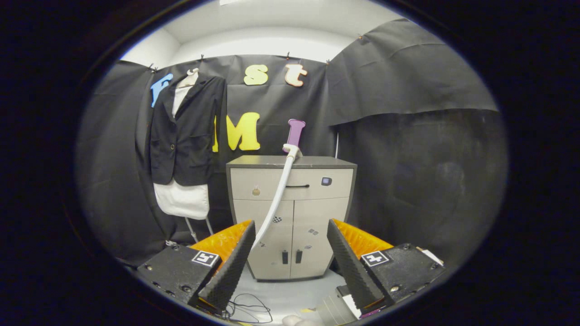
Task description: Iron the clothes twice with a garment steamer, once on the left side and once on the right side.
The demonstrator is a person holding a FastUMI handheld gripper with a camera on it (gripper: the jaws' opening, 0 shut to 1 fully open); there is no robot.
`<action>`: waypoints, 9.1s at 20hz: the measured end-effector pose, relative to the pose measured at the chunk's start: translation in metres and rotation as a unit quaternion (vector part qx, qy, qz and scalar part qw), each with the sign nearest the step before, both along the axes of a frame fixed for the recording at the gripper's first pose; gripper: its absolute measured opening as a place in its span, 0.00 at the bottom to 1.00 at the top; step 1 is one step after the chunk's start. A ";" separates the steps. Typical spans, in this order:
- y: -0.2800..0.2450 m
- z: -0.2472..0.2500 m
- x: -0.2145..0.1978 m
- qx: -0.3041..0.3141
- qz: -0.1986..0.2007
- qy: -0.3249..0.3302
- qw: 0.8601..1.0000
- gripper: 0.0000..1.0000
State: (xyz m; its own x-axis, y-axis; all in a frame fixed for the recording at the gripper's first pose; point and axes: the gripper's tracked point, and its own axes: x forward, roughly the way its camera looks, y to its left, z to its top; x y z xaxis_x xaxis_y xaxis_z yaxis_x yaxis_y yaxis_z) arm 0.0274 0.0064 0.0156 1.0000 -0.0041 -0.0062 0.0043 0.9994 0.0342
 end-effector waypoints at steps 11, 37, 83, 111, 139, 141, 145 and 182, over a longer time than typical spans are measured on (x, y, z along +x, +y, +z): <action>-0.034 0.081 0.112 0.012 0.011 0.010 1.000 0.99; 0.005 0.133 0.463 0.029 0.084 0.159 0.983 0.82; 0.333 0.374 0.180 0.081 0.178 -0.070 0.978 0.33; 0.395 0.266 0.212 0.009 0.181 0.031 0.983 0.33; 0.405 0.108 0.198 -0.024 0.189 0.154 0.970 0.33; 0.404 0.096 0.197 -0.024 0.188 0.164 0.968 0.33; 0.402 0.068 0.196 -0.027 0.185 0.190 0.964 0.33; 0.518 0.253 0.123 -0.038 0.280 0.015 0.959 0.33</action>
State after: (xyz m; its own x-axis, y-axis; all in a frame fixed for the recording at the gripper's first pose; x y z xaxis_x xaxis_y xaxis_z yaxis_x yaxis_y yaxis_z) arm 0.1504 0.5241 0.2682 0.8453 0.5313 -0.0557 -0.5333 0.8454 -0.0299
